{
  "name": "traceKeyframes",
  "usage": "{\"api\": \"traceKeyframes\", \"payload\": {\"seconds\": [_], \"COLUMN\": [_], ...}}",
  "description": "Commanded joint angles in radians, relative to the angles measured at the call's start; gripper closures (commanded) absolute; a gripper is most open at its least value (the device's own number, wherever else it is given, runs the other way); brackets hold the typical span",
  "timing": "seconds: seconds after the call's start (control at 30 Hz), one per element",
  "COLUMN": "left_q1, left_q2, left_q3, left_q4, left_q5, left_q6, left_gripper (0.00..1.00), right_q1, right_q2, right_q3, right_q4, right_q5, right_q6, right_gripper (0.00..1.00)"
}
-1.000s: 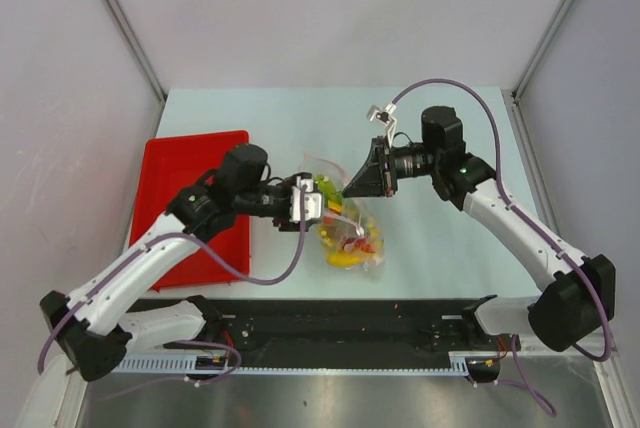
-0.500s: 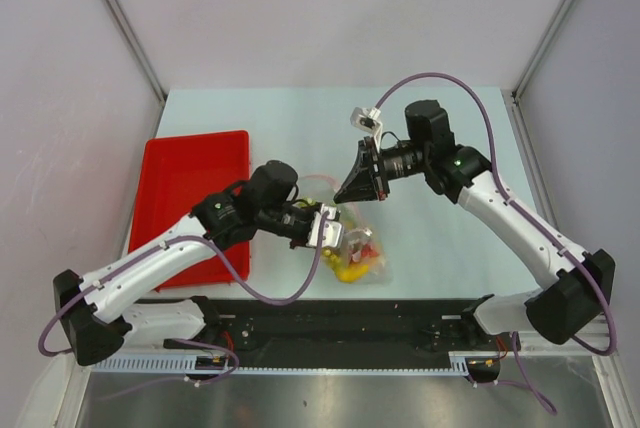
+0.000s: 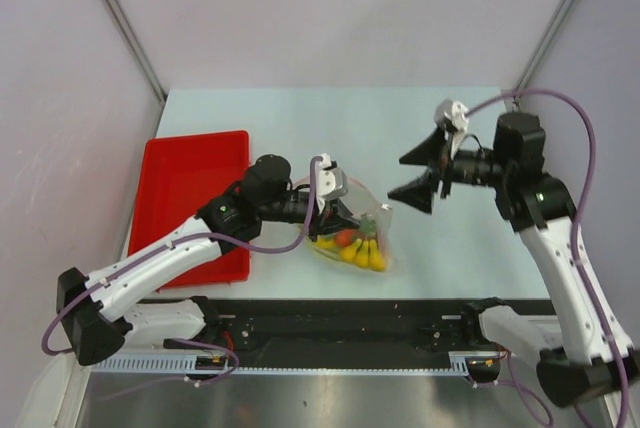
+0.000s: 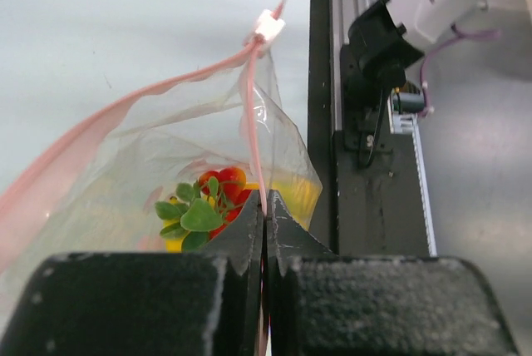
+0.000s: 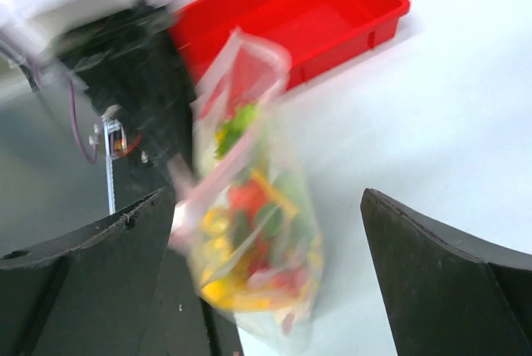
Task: Place the food in the zip-top bag and seal the zipper
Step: Zip the zipper food storage bag at the center of the board.
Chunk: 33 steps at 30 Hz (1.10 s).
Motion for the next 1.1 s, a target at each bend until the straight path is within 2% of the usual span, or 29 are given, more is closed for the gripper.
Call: {"api": "traceKeyframes", "payload": {"seconds": [0.0, 0.17, 0.2, 0.37, 0.5, 0.6, 0.77, 0.97, 1.07], "left_q1": [0.018, 0.027, 0.028, 0.028, 0.027, 0.027, 0.022, 0.021, 0.021], "left_q2": [0.045, 0.065, 0.067, 0.087, 0.099, 0.113, 0.116, 0.127, 0.133], "left_q3": [0.058, 0.084, 0.087, 0.116, 0.144, 0.156, 0.161, 0.167, 0.175], "left_q4": [0.152, 0.14, 0.137, 0.091, 0.072, 0.045, 0.019, 0.02, 0.019], "left_q5": [-0.005, 0.005, 0.025, 0.085, 0.104, 0.127, 0.128, 0.128, 0.128], "left_q6": [-0.18, -0.169, -0.167, -0.138, -0.132, -0.131, -0.08, -0.072, -0.071], "left_gripper": [1.0, 1.0, 1.0, 1.0, 1.0, 1.0, 1.0, 1.0, 1.0], "right_q1": [0.009, 0.011, 0.011, 0.012, 0.015, 0.026, 0.052, 0.158, 0.21], "right_q2": [-0.209, -0.342, -0.365, -0.352, -0.339, -0.315, -0.275, -0.244, -0.233], "right_q3": [-0.151, -0.242, -0.26, -0.26, -0.277, -0.28, -0.273, -0.268, -0.27], "right_q4": [-0.035, -0.024, -0.018, -0.067, -0.006, 0.049, 0.069, 0.051, 0.04], "right_q5": [0.063, 0.104, 0.11, 0.09, 0.077, 0.086, 0.064, 0.093, 0.129], "right_q6": [-0.095, -0.119, -0.127, -0.244, -0.241, -0.224, -0.212, -0.25, -0.276], "right_gripper": [0.02, 0.13, 0.18, 0.34, 0.48, 0.53, 0.5, 0.51, 0.63]}}
